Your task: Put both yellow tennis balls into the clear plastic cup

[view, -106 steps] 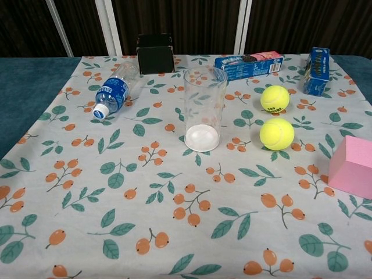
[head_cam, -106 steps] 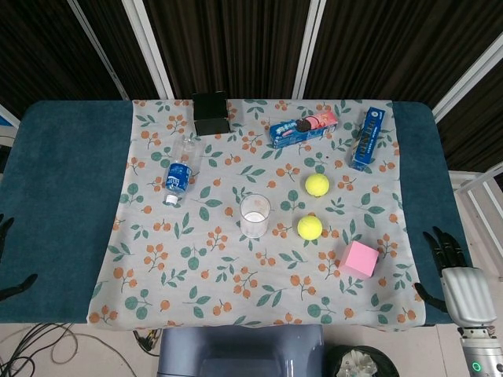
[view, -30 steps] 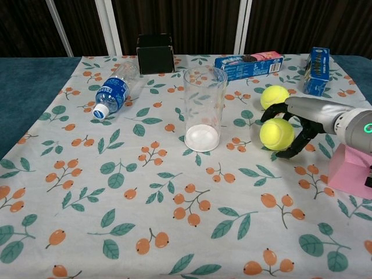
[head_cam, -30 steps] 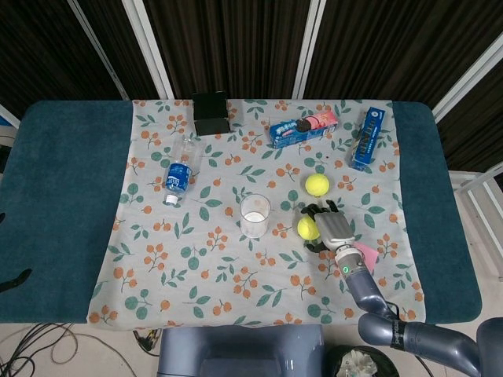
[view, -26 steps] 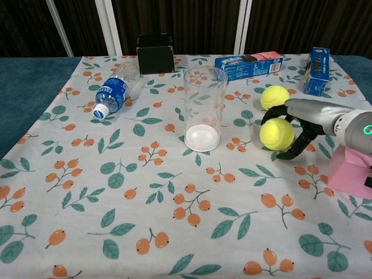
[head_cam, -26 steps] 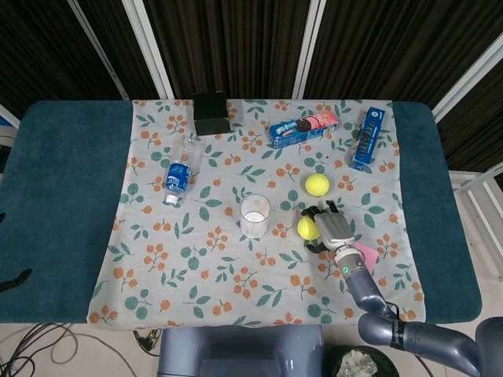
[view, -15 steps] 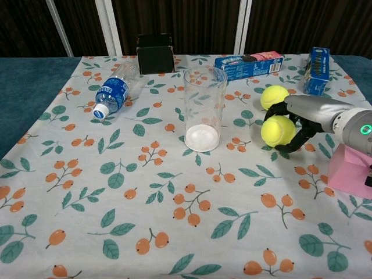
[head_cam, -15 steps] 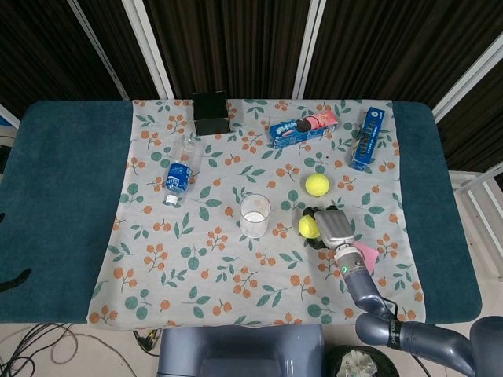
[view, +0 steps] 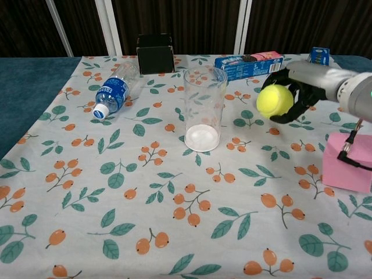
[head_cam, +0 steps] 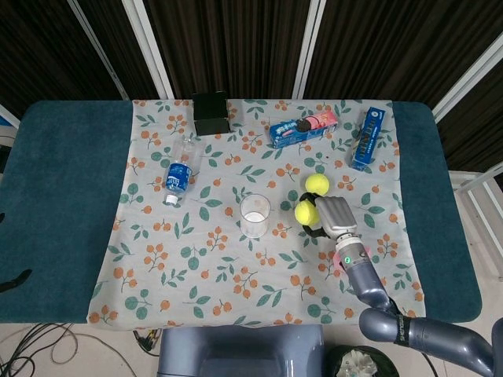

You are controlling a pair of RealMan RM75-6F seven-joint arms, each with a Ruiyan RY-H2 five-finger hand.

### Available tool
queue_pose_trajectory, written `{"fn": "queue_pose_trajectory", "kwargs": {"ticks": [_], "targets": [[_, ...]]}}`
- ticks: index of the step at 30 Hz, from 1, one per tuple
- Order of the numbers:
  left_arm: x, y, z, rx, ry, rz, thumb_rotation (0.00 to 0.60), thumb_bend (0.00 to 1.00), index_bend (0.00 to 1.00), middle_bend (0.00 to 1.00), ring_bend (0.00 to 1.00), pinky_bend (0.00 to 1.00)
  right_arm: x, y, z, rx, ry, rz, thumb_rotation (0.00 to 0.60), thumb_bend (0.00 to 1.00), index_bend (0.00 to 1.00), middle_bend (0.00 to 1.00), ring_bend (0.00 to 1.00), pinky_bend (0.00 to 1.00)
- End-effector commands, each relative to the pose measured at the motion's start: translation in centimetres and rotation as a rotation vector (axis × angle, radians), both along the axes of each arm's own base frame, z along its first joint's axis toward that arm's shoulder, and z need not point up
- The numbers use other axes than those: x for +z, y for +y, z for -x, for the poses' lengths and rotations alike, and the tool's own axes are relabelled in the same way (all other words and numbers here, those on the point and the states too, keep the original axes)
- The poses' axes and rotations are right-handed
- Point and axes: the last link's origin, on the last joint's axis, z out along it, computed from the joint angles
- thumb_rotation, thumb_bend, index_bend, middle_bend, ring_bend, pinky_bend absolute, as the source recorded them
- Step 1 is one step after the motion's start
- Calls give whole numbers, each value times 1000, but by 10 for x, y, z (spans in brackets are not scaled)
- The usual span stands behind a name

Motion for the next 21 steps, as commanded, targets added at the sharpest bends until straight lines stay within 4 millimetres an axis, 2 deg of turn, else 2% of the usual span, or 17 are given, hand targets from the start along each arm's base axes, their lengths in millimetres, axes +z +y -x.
{"fn": "queue_pose_trajectory", "kwargs": {"ticks": [1,6,10,15,21], "targets": [[0,0,0,-1,0,1,600,89,53,0,0,42,24,-12,-22,42,-17,29,600,518,459,460,557,619],[1,0,-1,-1,-3,-4,600,89,53,0,0,42,54,-29,-54,85,-61,60,600,518,459,460,555,674],[1,-1,0,0,-6,-6,600,89,53,0,0,42,65,-37,-72,100,-77,58,600,518,459,461,545,712],[2,0,0,0,-8,-5,600,89,53,0,0,41,65,-38,-93,106,-112,26,600,518,459,460,539,753],[2,0,0,3,-9,-5,600,89,53,0,0,42,52,-33,-111,112,-137,-26,600,518,459,460,538,796]]}}
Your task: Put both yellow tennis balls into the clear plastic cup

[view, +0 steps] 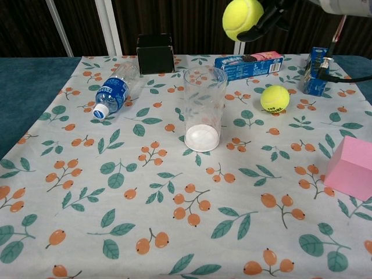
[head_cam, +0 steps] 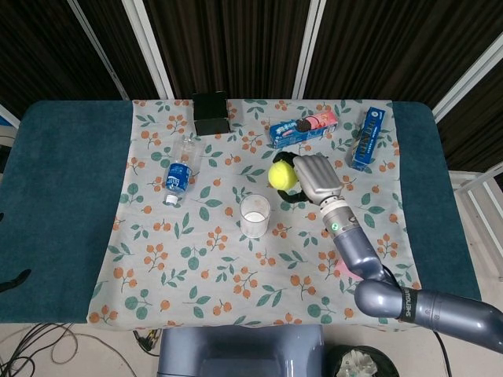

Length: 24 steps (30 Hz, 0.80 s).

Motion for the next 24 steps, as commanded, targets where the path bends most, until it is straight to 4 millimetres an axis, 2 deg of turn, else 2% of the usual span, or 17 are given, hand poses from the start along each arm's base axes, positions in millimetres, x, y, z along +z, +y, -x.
{"fn": "queue_pose_trajectory", "kwargs": {"ticks": [1,9,10,12,13,14,17,24], "targets": [[0,0,0,0,-1,0,600,88,53,0,0,42,-9,4,-10,3,-27,-42,600,518,459,460,537,801],[1,1,1,1,-2,-1,600,89,53,0,0,42,-33,20,-20,15,-51,-147,600,517,459,447,509,836],[1,1,1,1,-2,0,600,89,53,0,0,42,-35,21,-20,17,-50,-154,600,518,459,439,504,694],[1,1,1,1,-2,0,600,89,53,0,0,42,-39,24,-21,19,-50,-165,600,518,459,423,489,218],[1,1,1,1,-3,-1,600,89,53,0,0,42,-41,25,-21,20,-53,-170,600,517,459,417,481,93],[1,1,1,1,-2,-1,600,89,53,0,0,42,-42,25,-22,21,-55,-173,600,517,459,405,464,46],[1,1,1,1,-2,-2,600,89,53,0,0,42,-45,27,-24,27,-59,-183,600,499,443,371,422,37],[1,1,1,2,-1,-1,600,89,67,0,0,42,-46,28,-24,24,-52,-195,600,386,335,267,279,6]]}}
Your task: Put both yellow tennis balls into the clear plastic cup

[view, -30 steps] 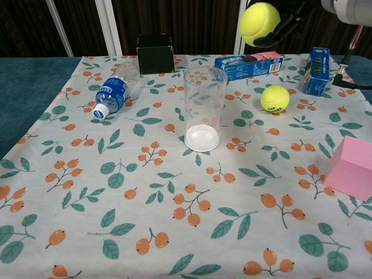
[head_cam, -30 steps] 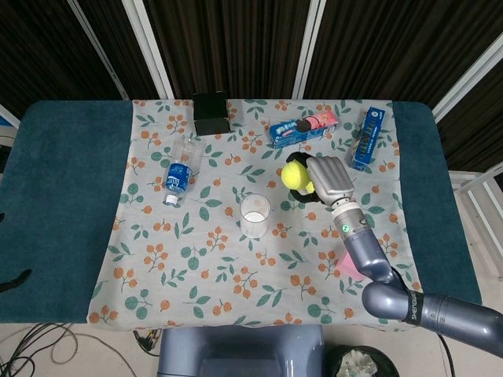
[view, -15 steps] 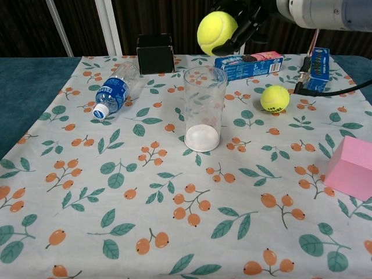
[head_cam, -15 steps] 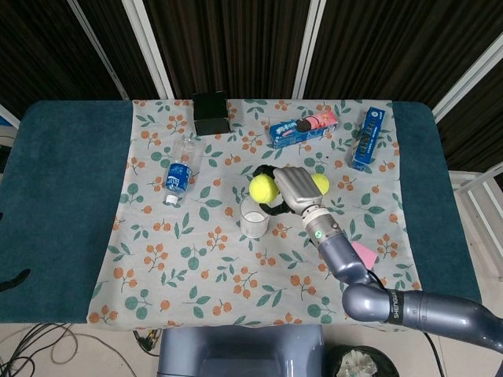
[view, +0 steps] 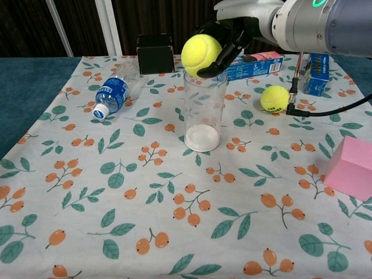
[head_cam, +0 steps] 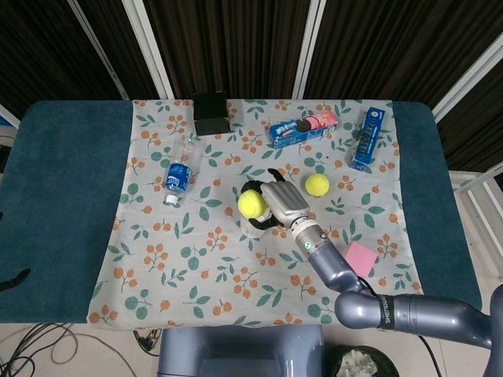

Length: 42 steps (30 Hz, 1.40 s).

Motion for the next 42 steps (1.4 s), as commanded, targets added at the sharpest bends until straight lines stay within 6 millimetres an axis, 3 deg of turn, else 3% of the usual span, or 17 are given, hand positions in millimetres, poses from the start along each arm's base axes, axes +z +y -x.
{"fn": "queue_pose_trajectory", "kwargs": {"ticks": [1,19,25,29,33,42], "targets": [[0,0,0,2,1,0,600,89,68,0,0,42,1,0,1,-5,8,-10,600,371,322,252,267,2],[2,-1,0,2,-1,-9,600,89,69,0,0,42,3,-3,2,-30,23,-21,600,340,220,168,173,0],[3,0,1,6,-3,-14,600,88,68,0,0,42,27,-27,5,-15,82,123,600,340,217,166,167,0],[2,1,2,12,2,-13,600,89,68,0,0,42,44,-49,20,-39,123,219,600,340,217,165,150,0],[3,2,3,22,8,-27,600,89,68,0,0,41,45,-68,43,-69,196,228,600,334,215,149,122,0],[5,3,5,37,14,-34,600,89,68,0,0,41,13,-90,92,-157,291,156,600,333,189,132,86,0]]}}
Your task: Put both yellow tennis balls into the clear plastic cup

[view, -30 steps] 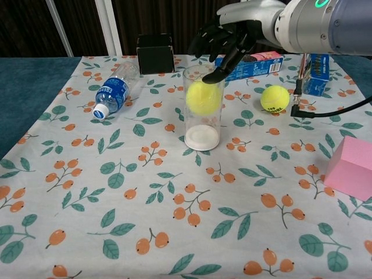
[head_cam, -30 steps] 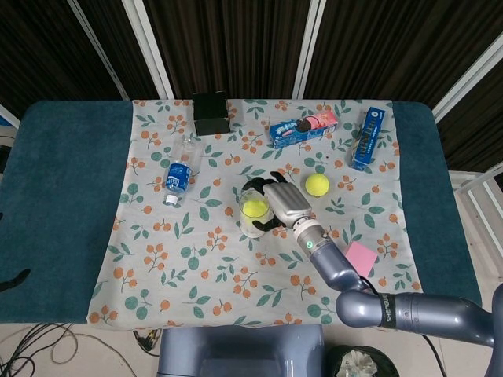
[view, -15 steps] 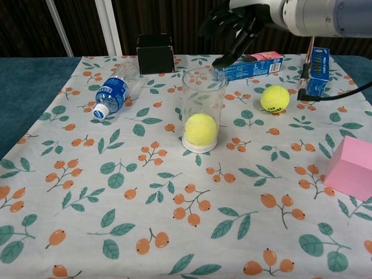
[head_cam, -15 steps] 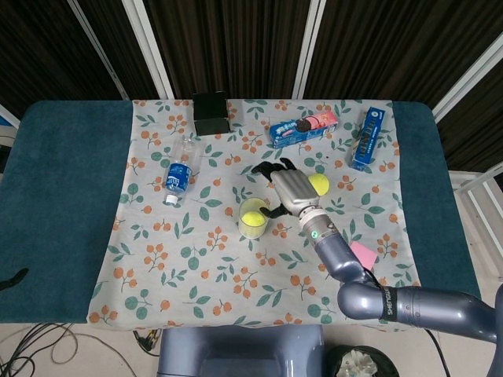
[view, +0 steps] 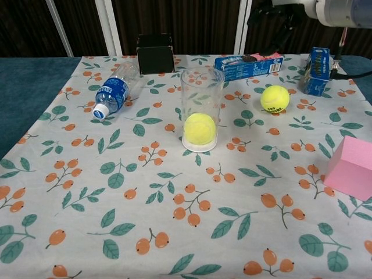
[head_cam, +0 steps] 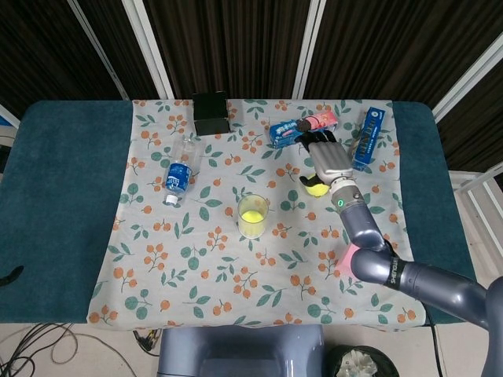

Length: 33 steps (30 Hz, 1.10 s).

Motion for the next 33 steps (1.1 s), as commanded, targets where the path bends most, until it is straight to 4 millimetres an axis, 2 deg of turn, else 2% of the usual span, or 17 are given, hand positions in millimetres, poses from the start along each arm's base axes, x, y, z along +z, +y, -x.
{"fn": "queue_pose_trajectory", "kwargs": {"ticks": [1,8,15,28,33], "targets": [[1,0,0,2,1,-2,600,89,68,0,0,41,-24,-5,23,-57,24,-52,600,332,187,131,85,0],[1,1,3,14,6,-3,600,89,68,0,0,42,-41,-7,50,-117,62,-77,600,334,185,130,84,0],[0,1,2,13,8,2,600,89,68,0,0,42,-52,-4,69,-149,100,-106,600,333,185,129,85,0],[-1,1,2,13,10,3,600,89,68,0,0,42,-60,-6,86,-181,108,-85,600,332,188,130,177,0],[0,2,4,19,9,1,600,88,68,0,0,42,-65,-9,89,-185,105,-84,600,332,218,139,213,0]]}}
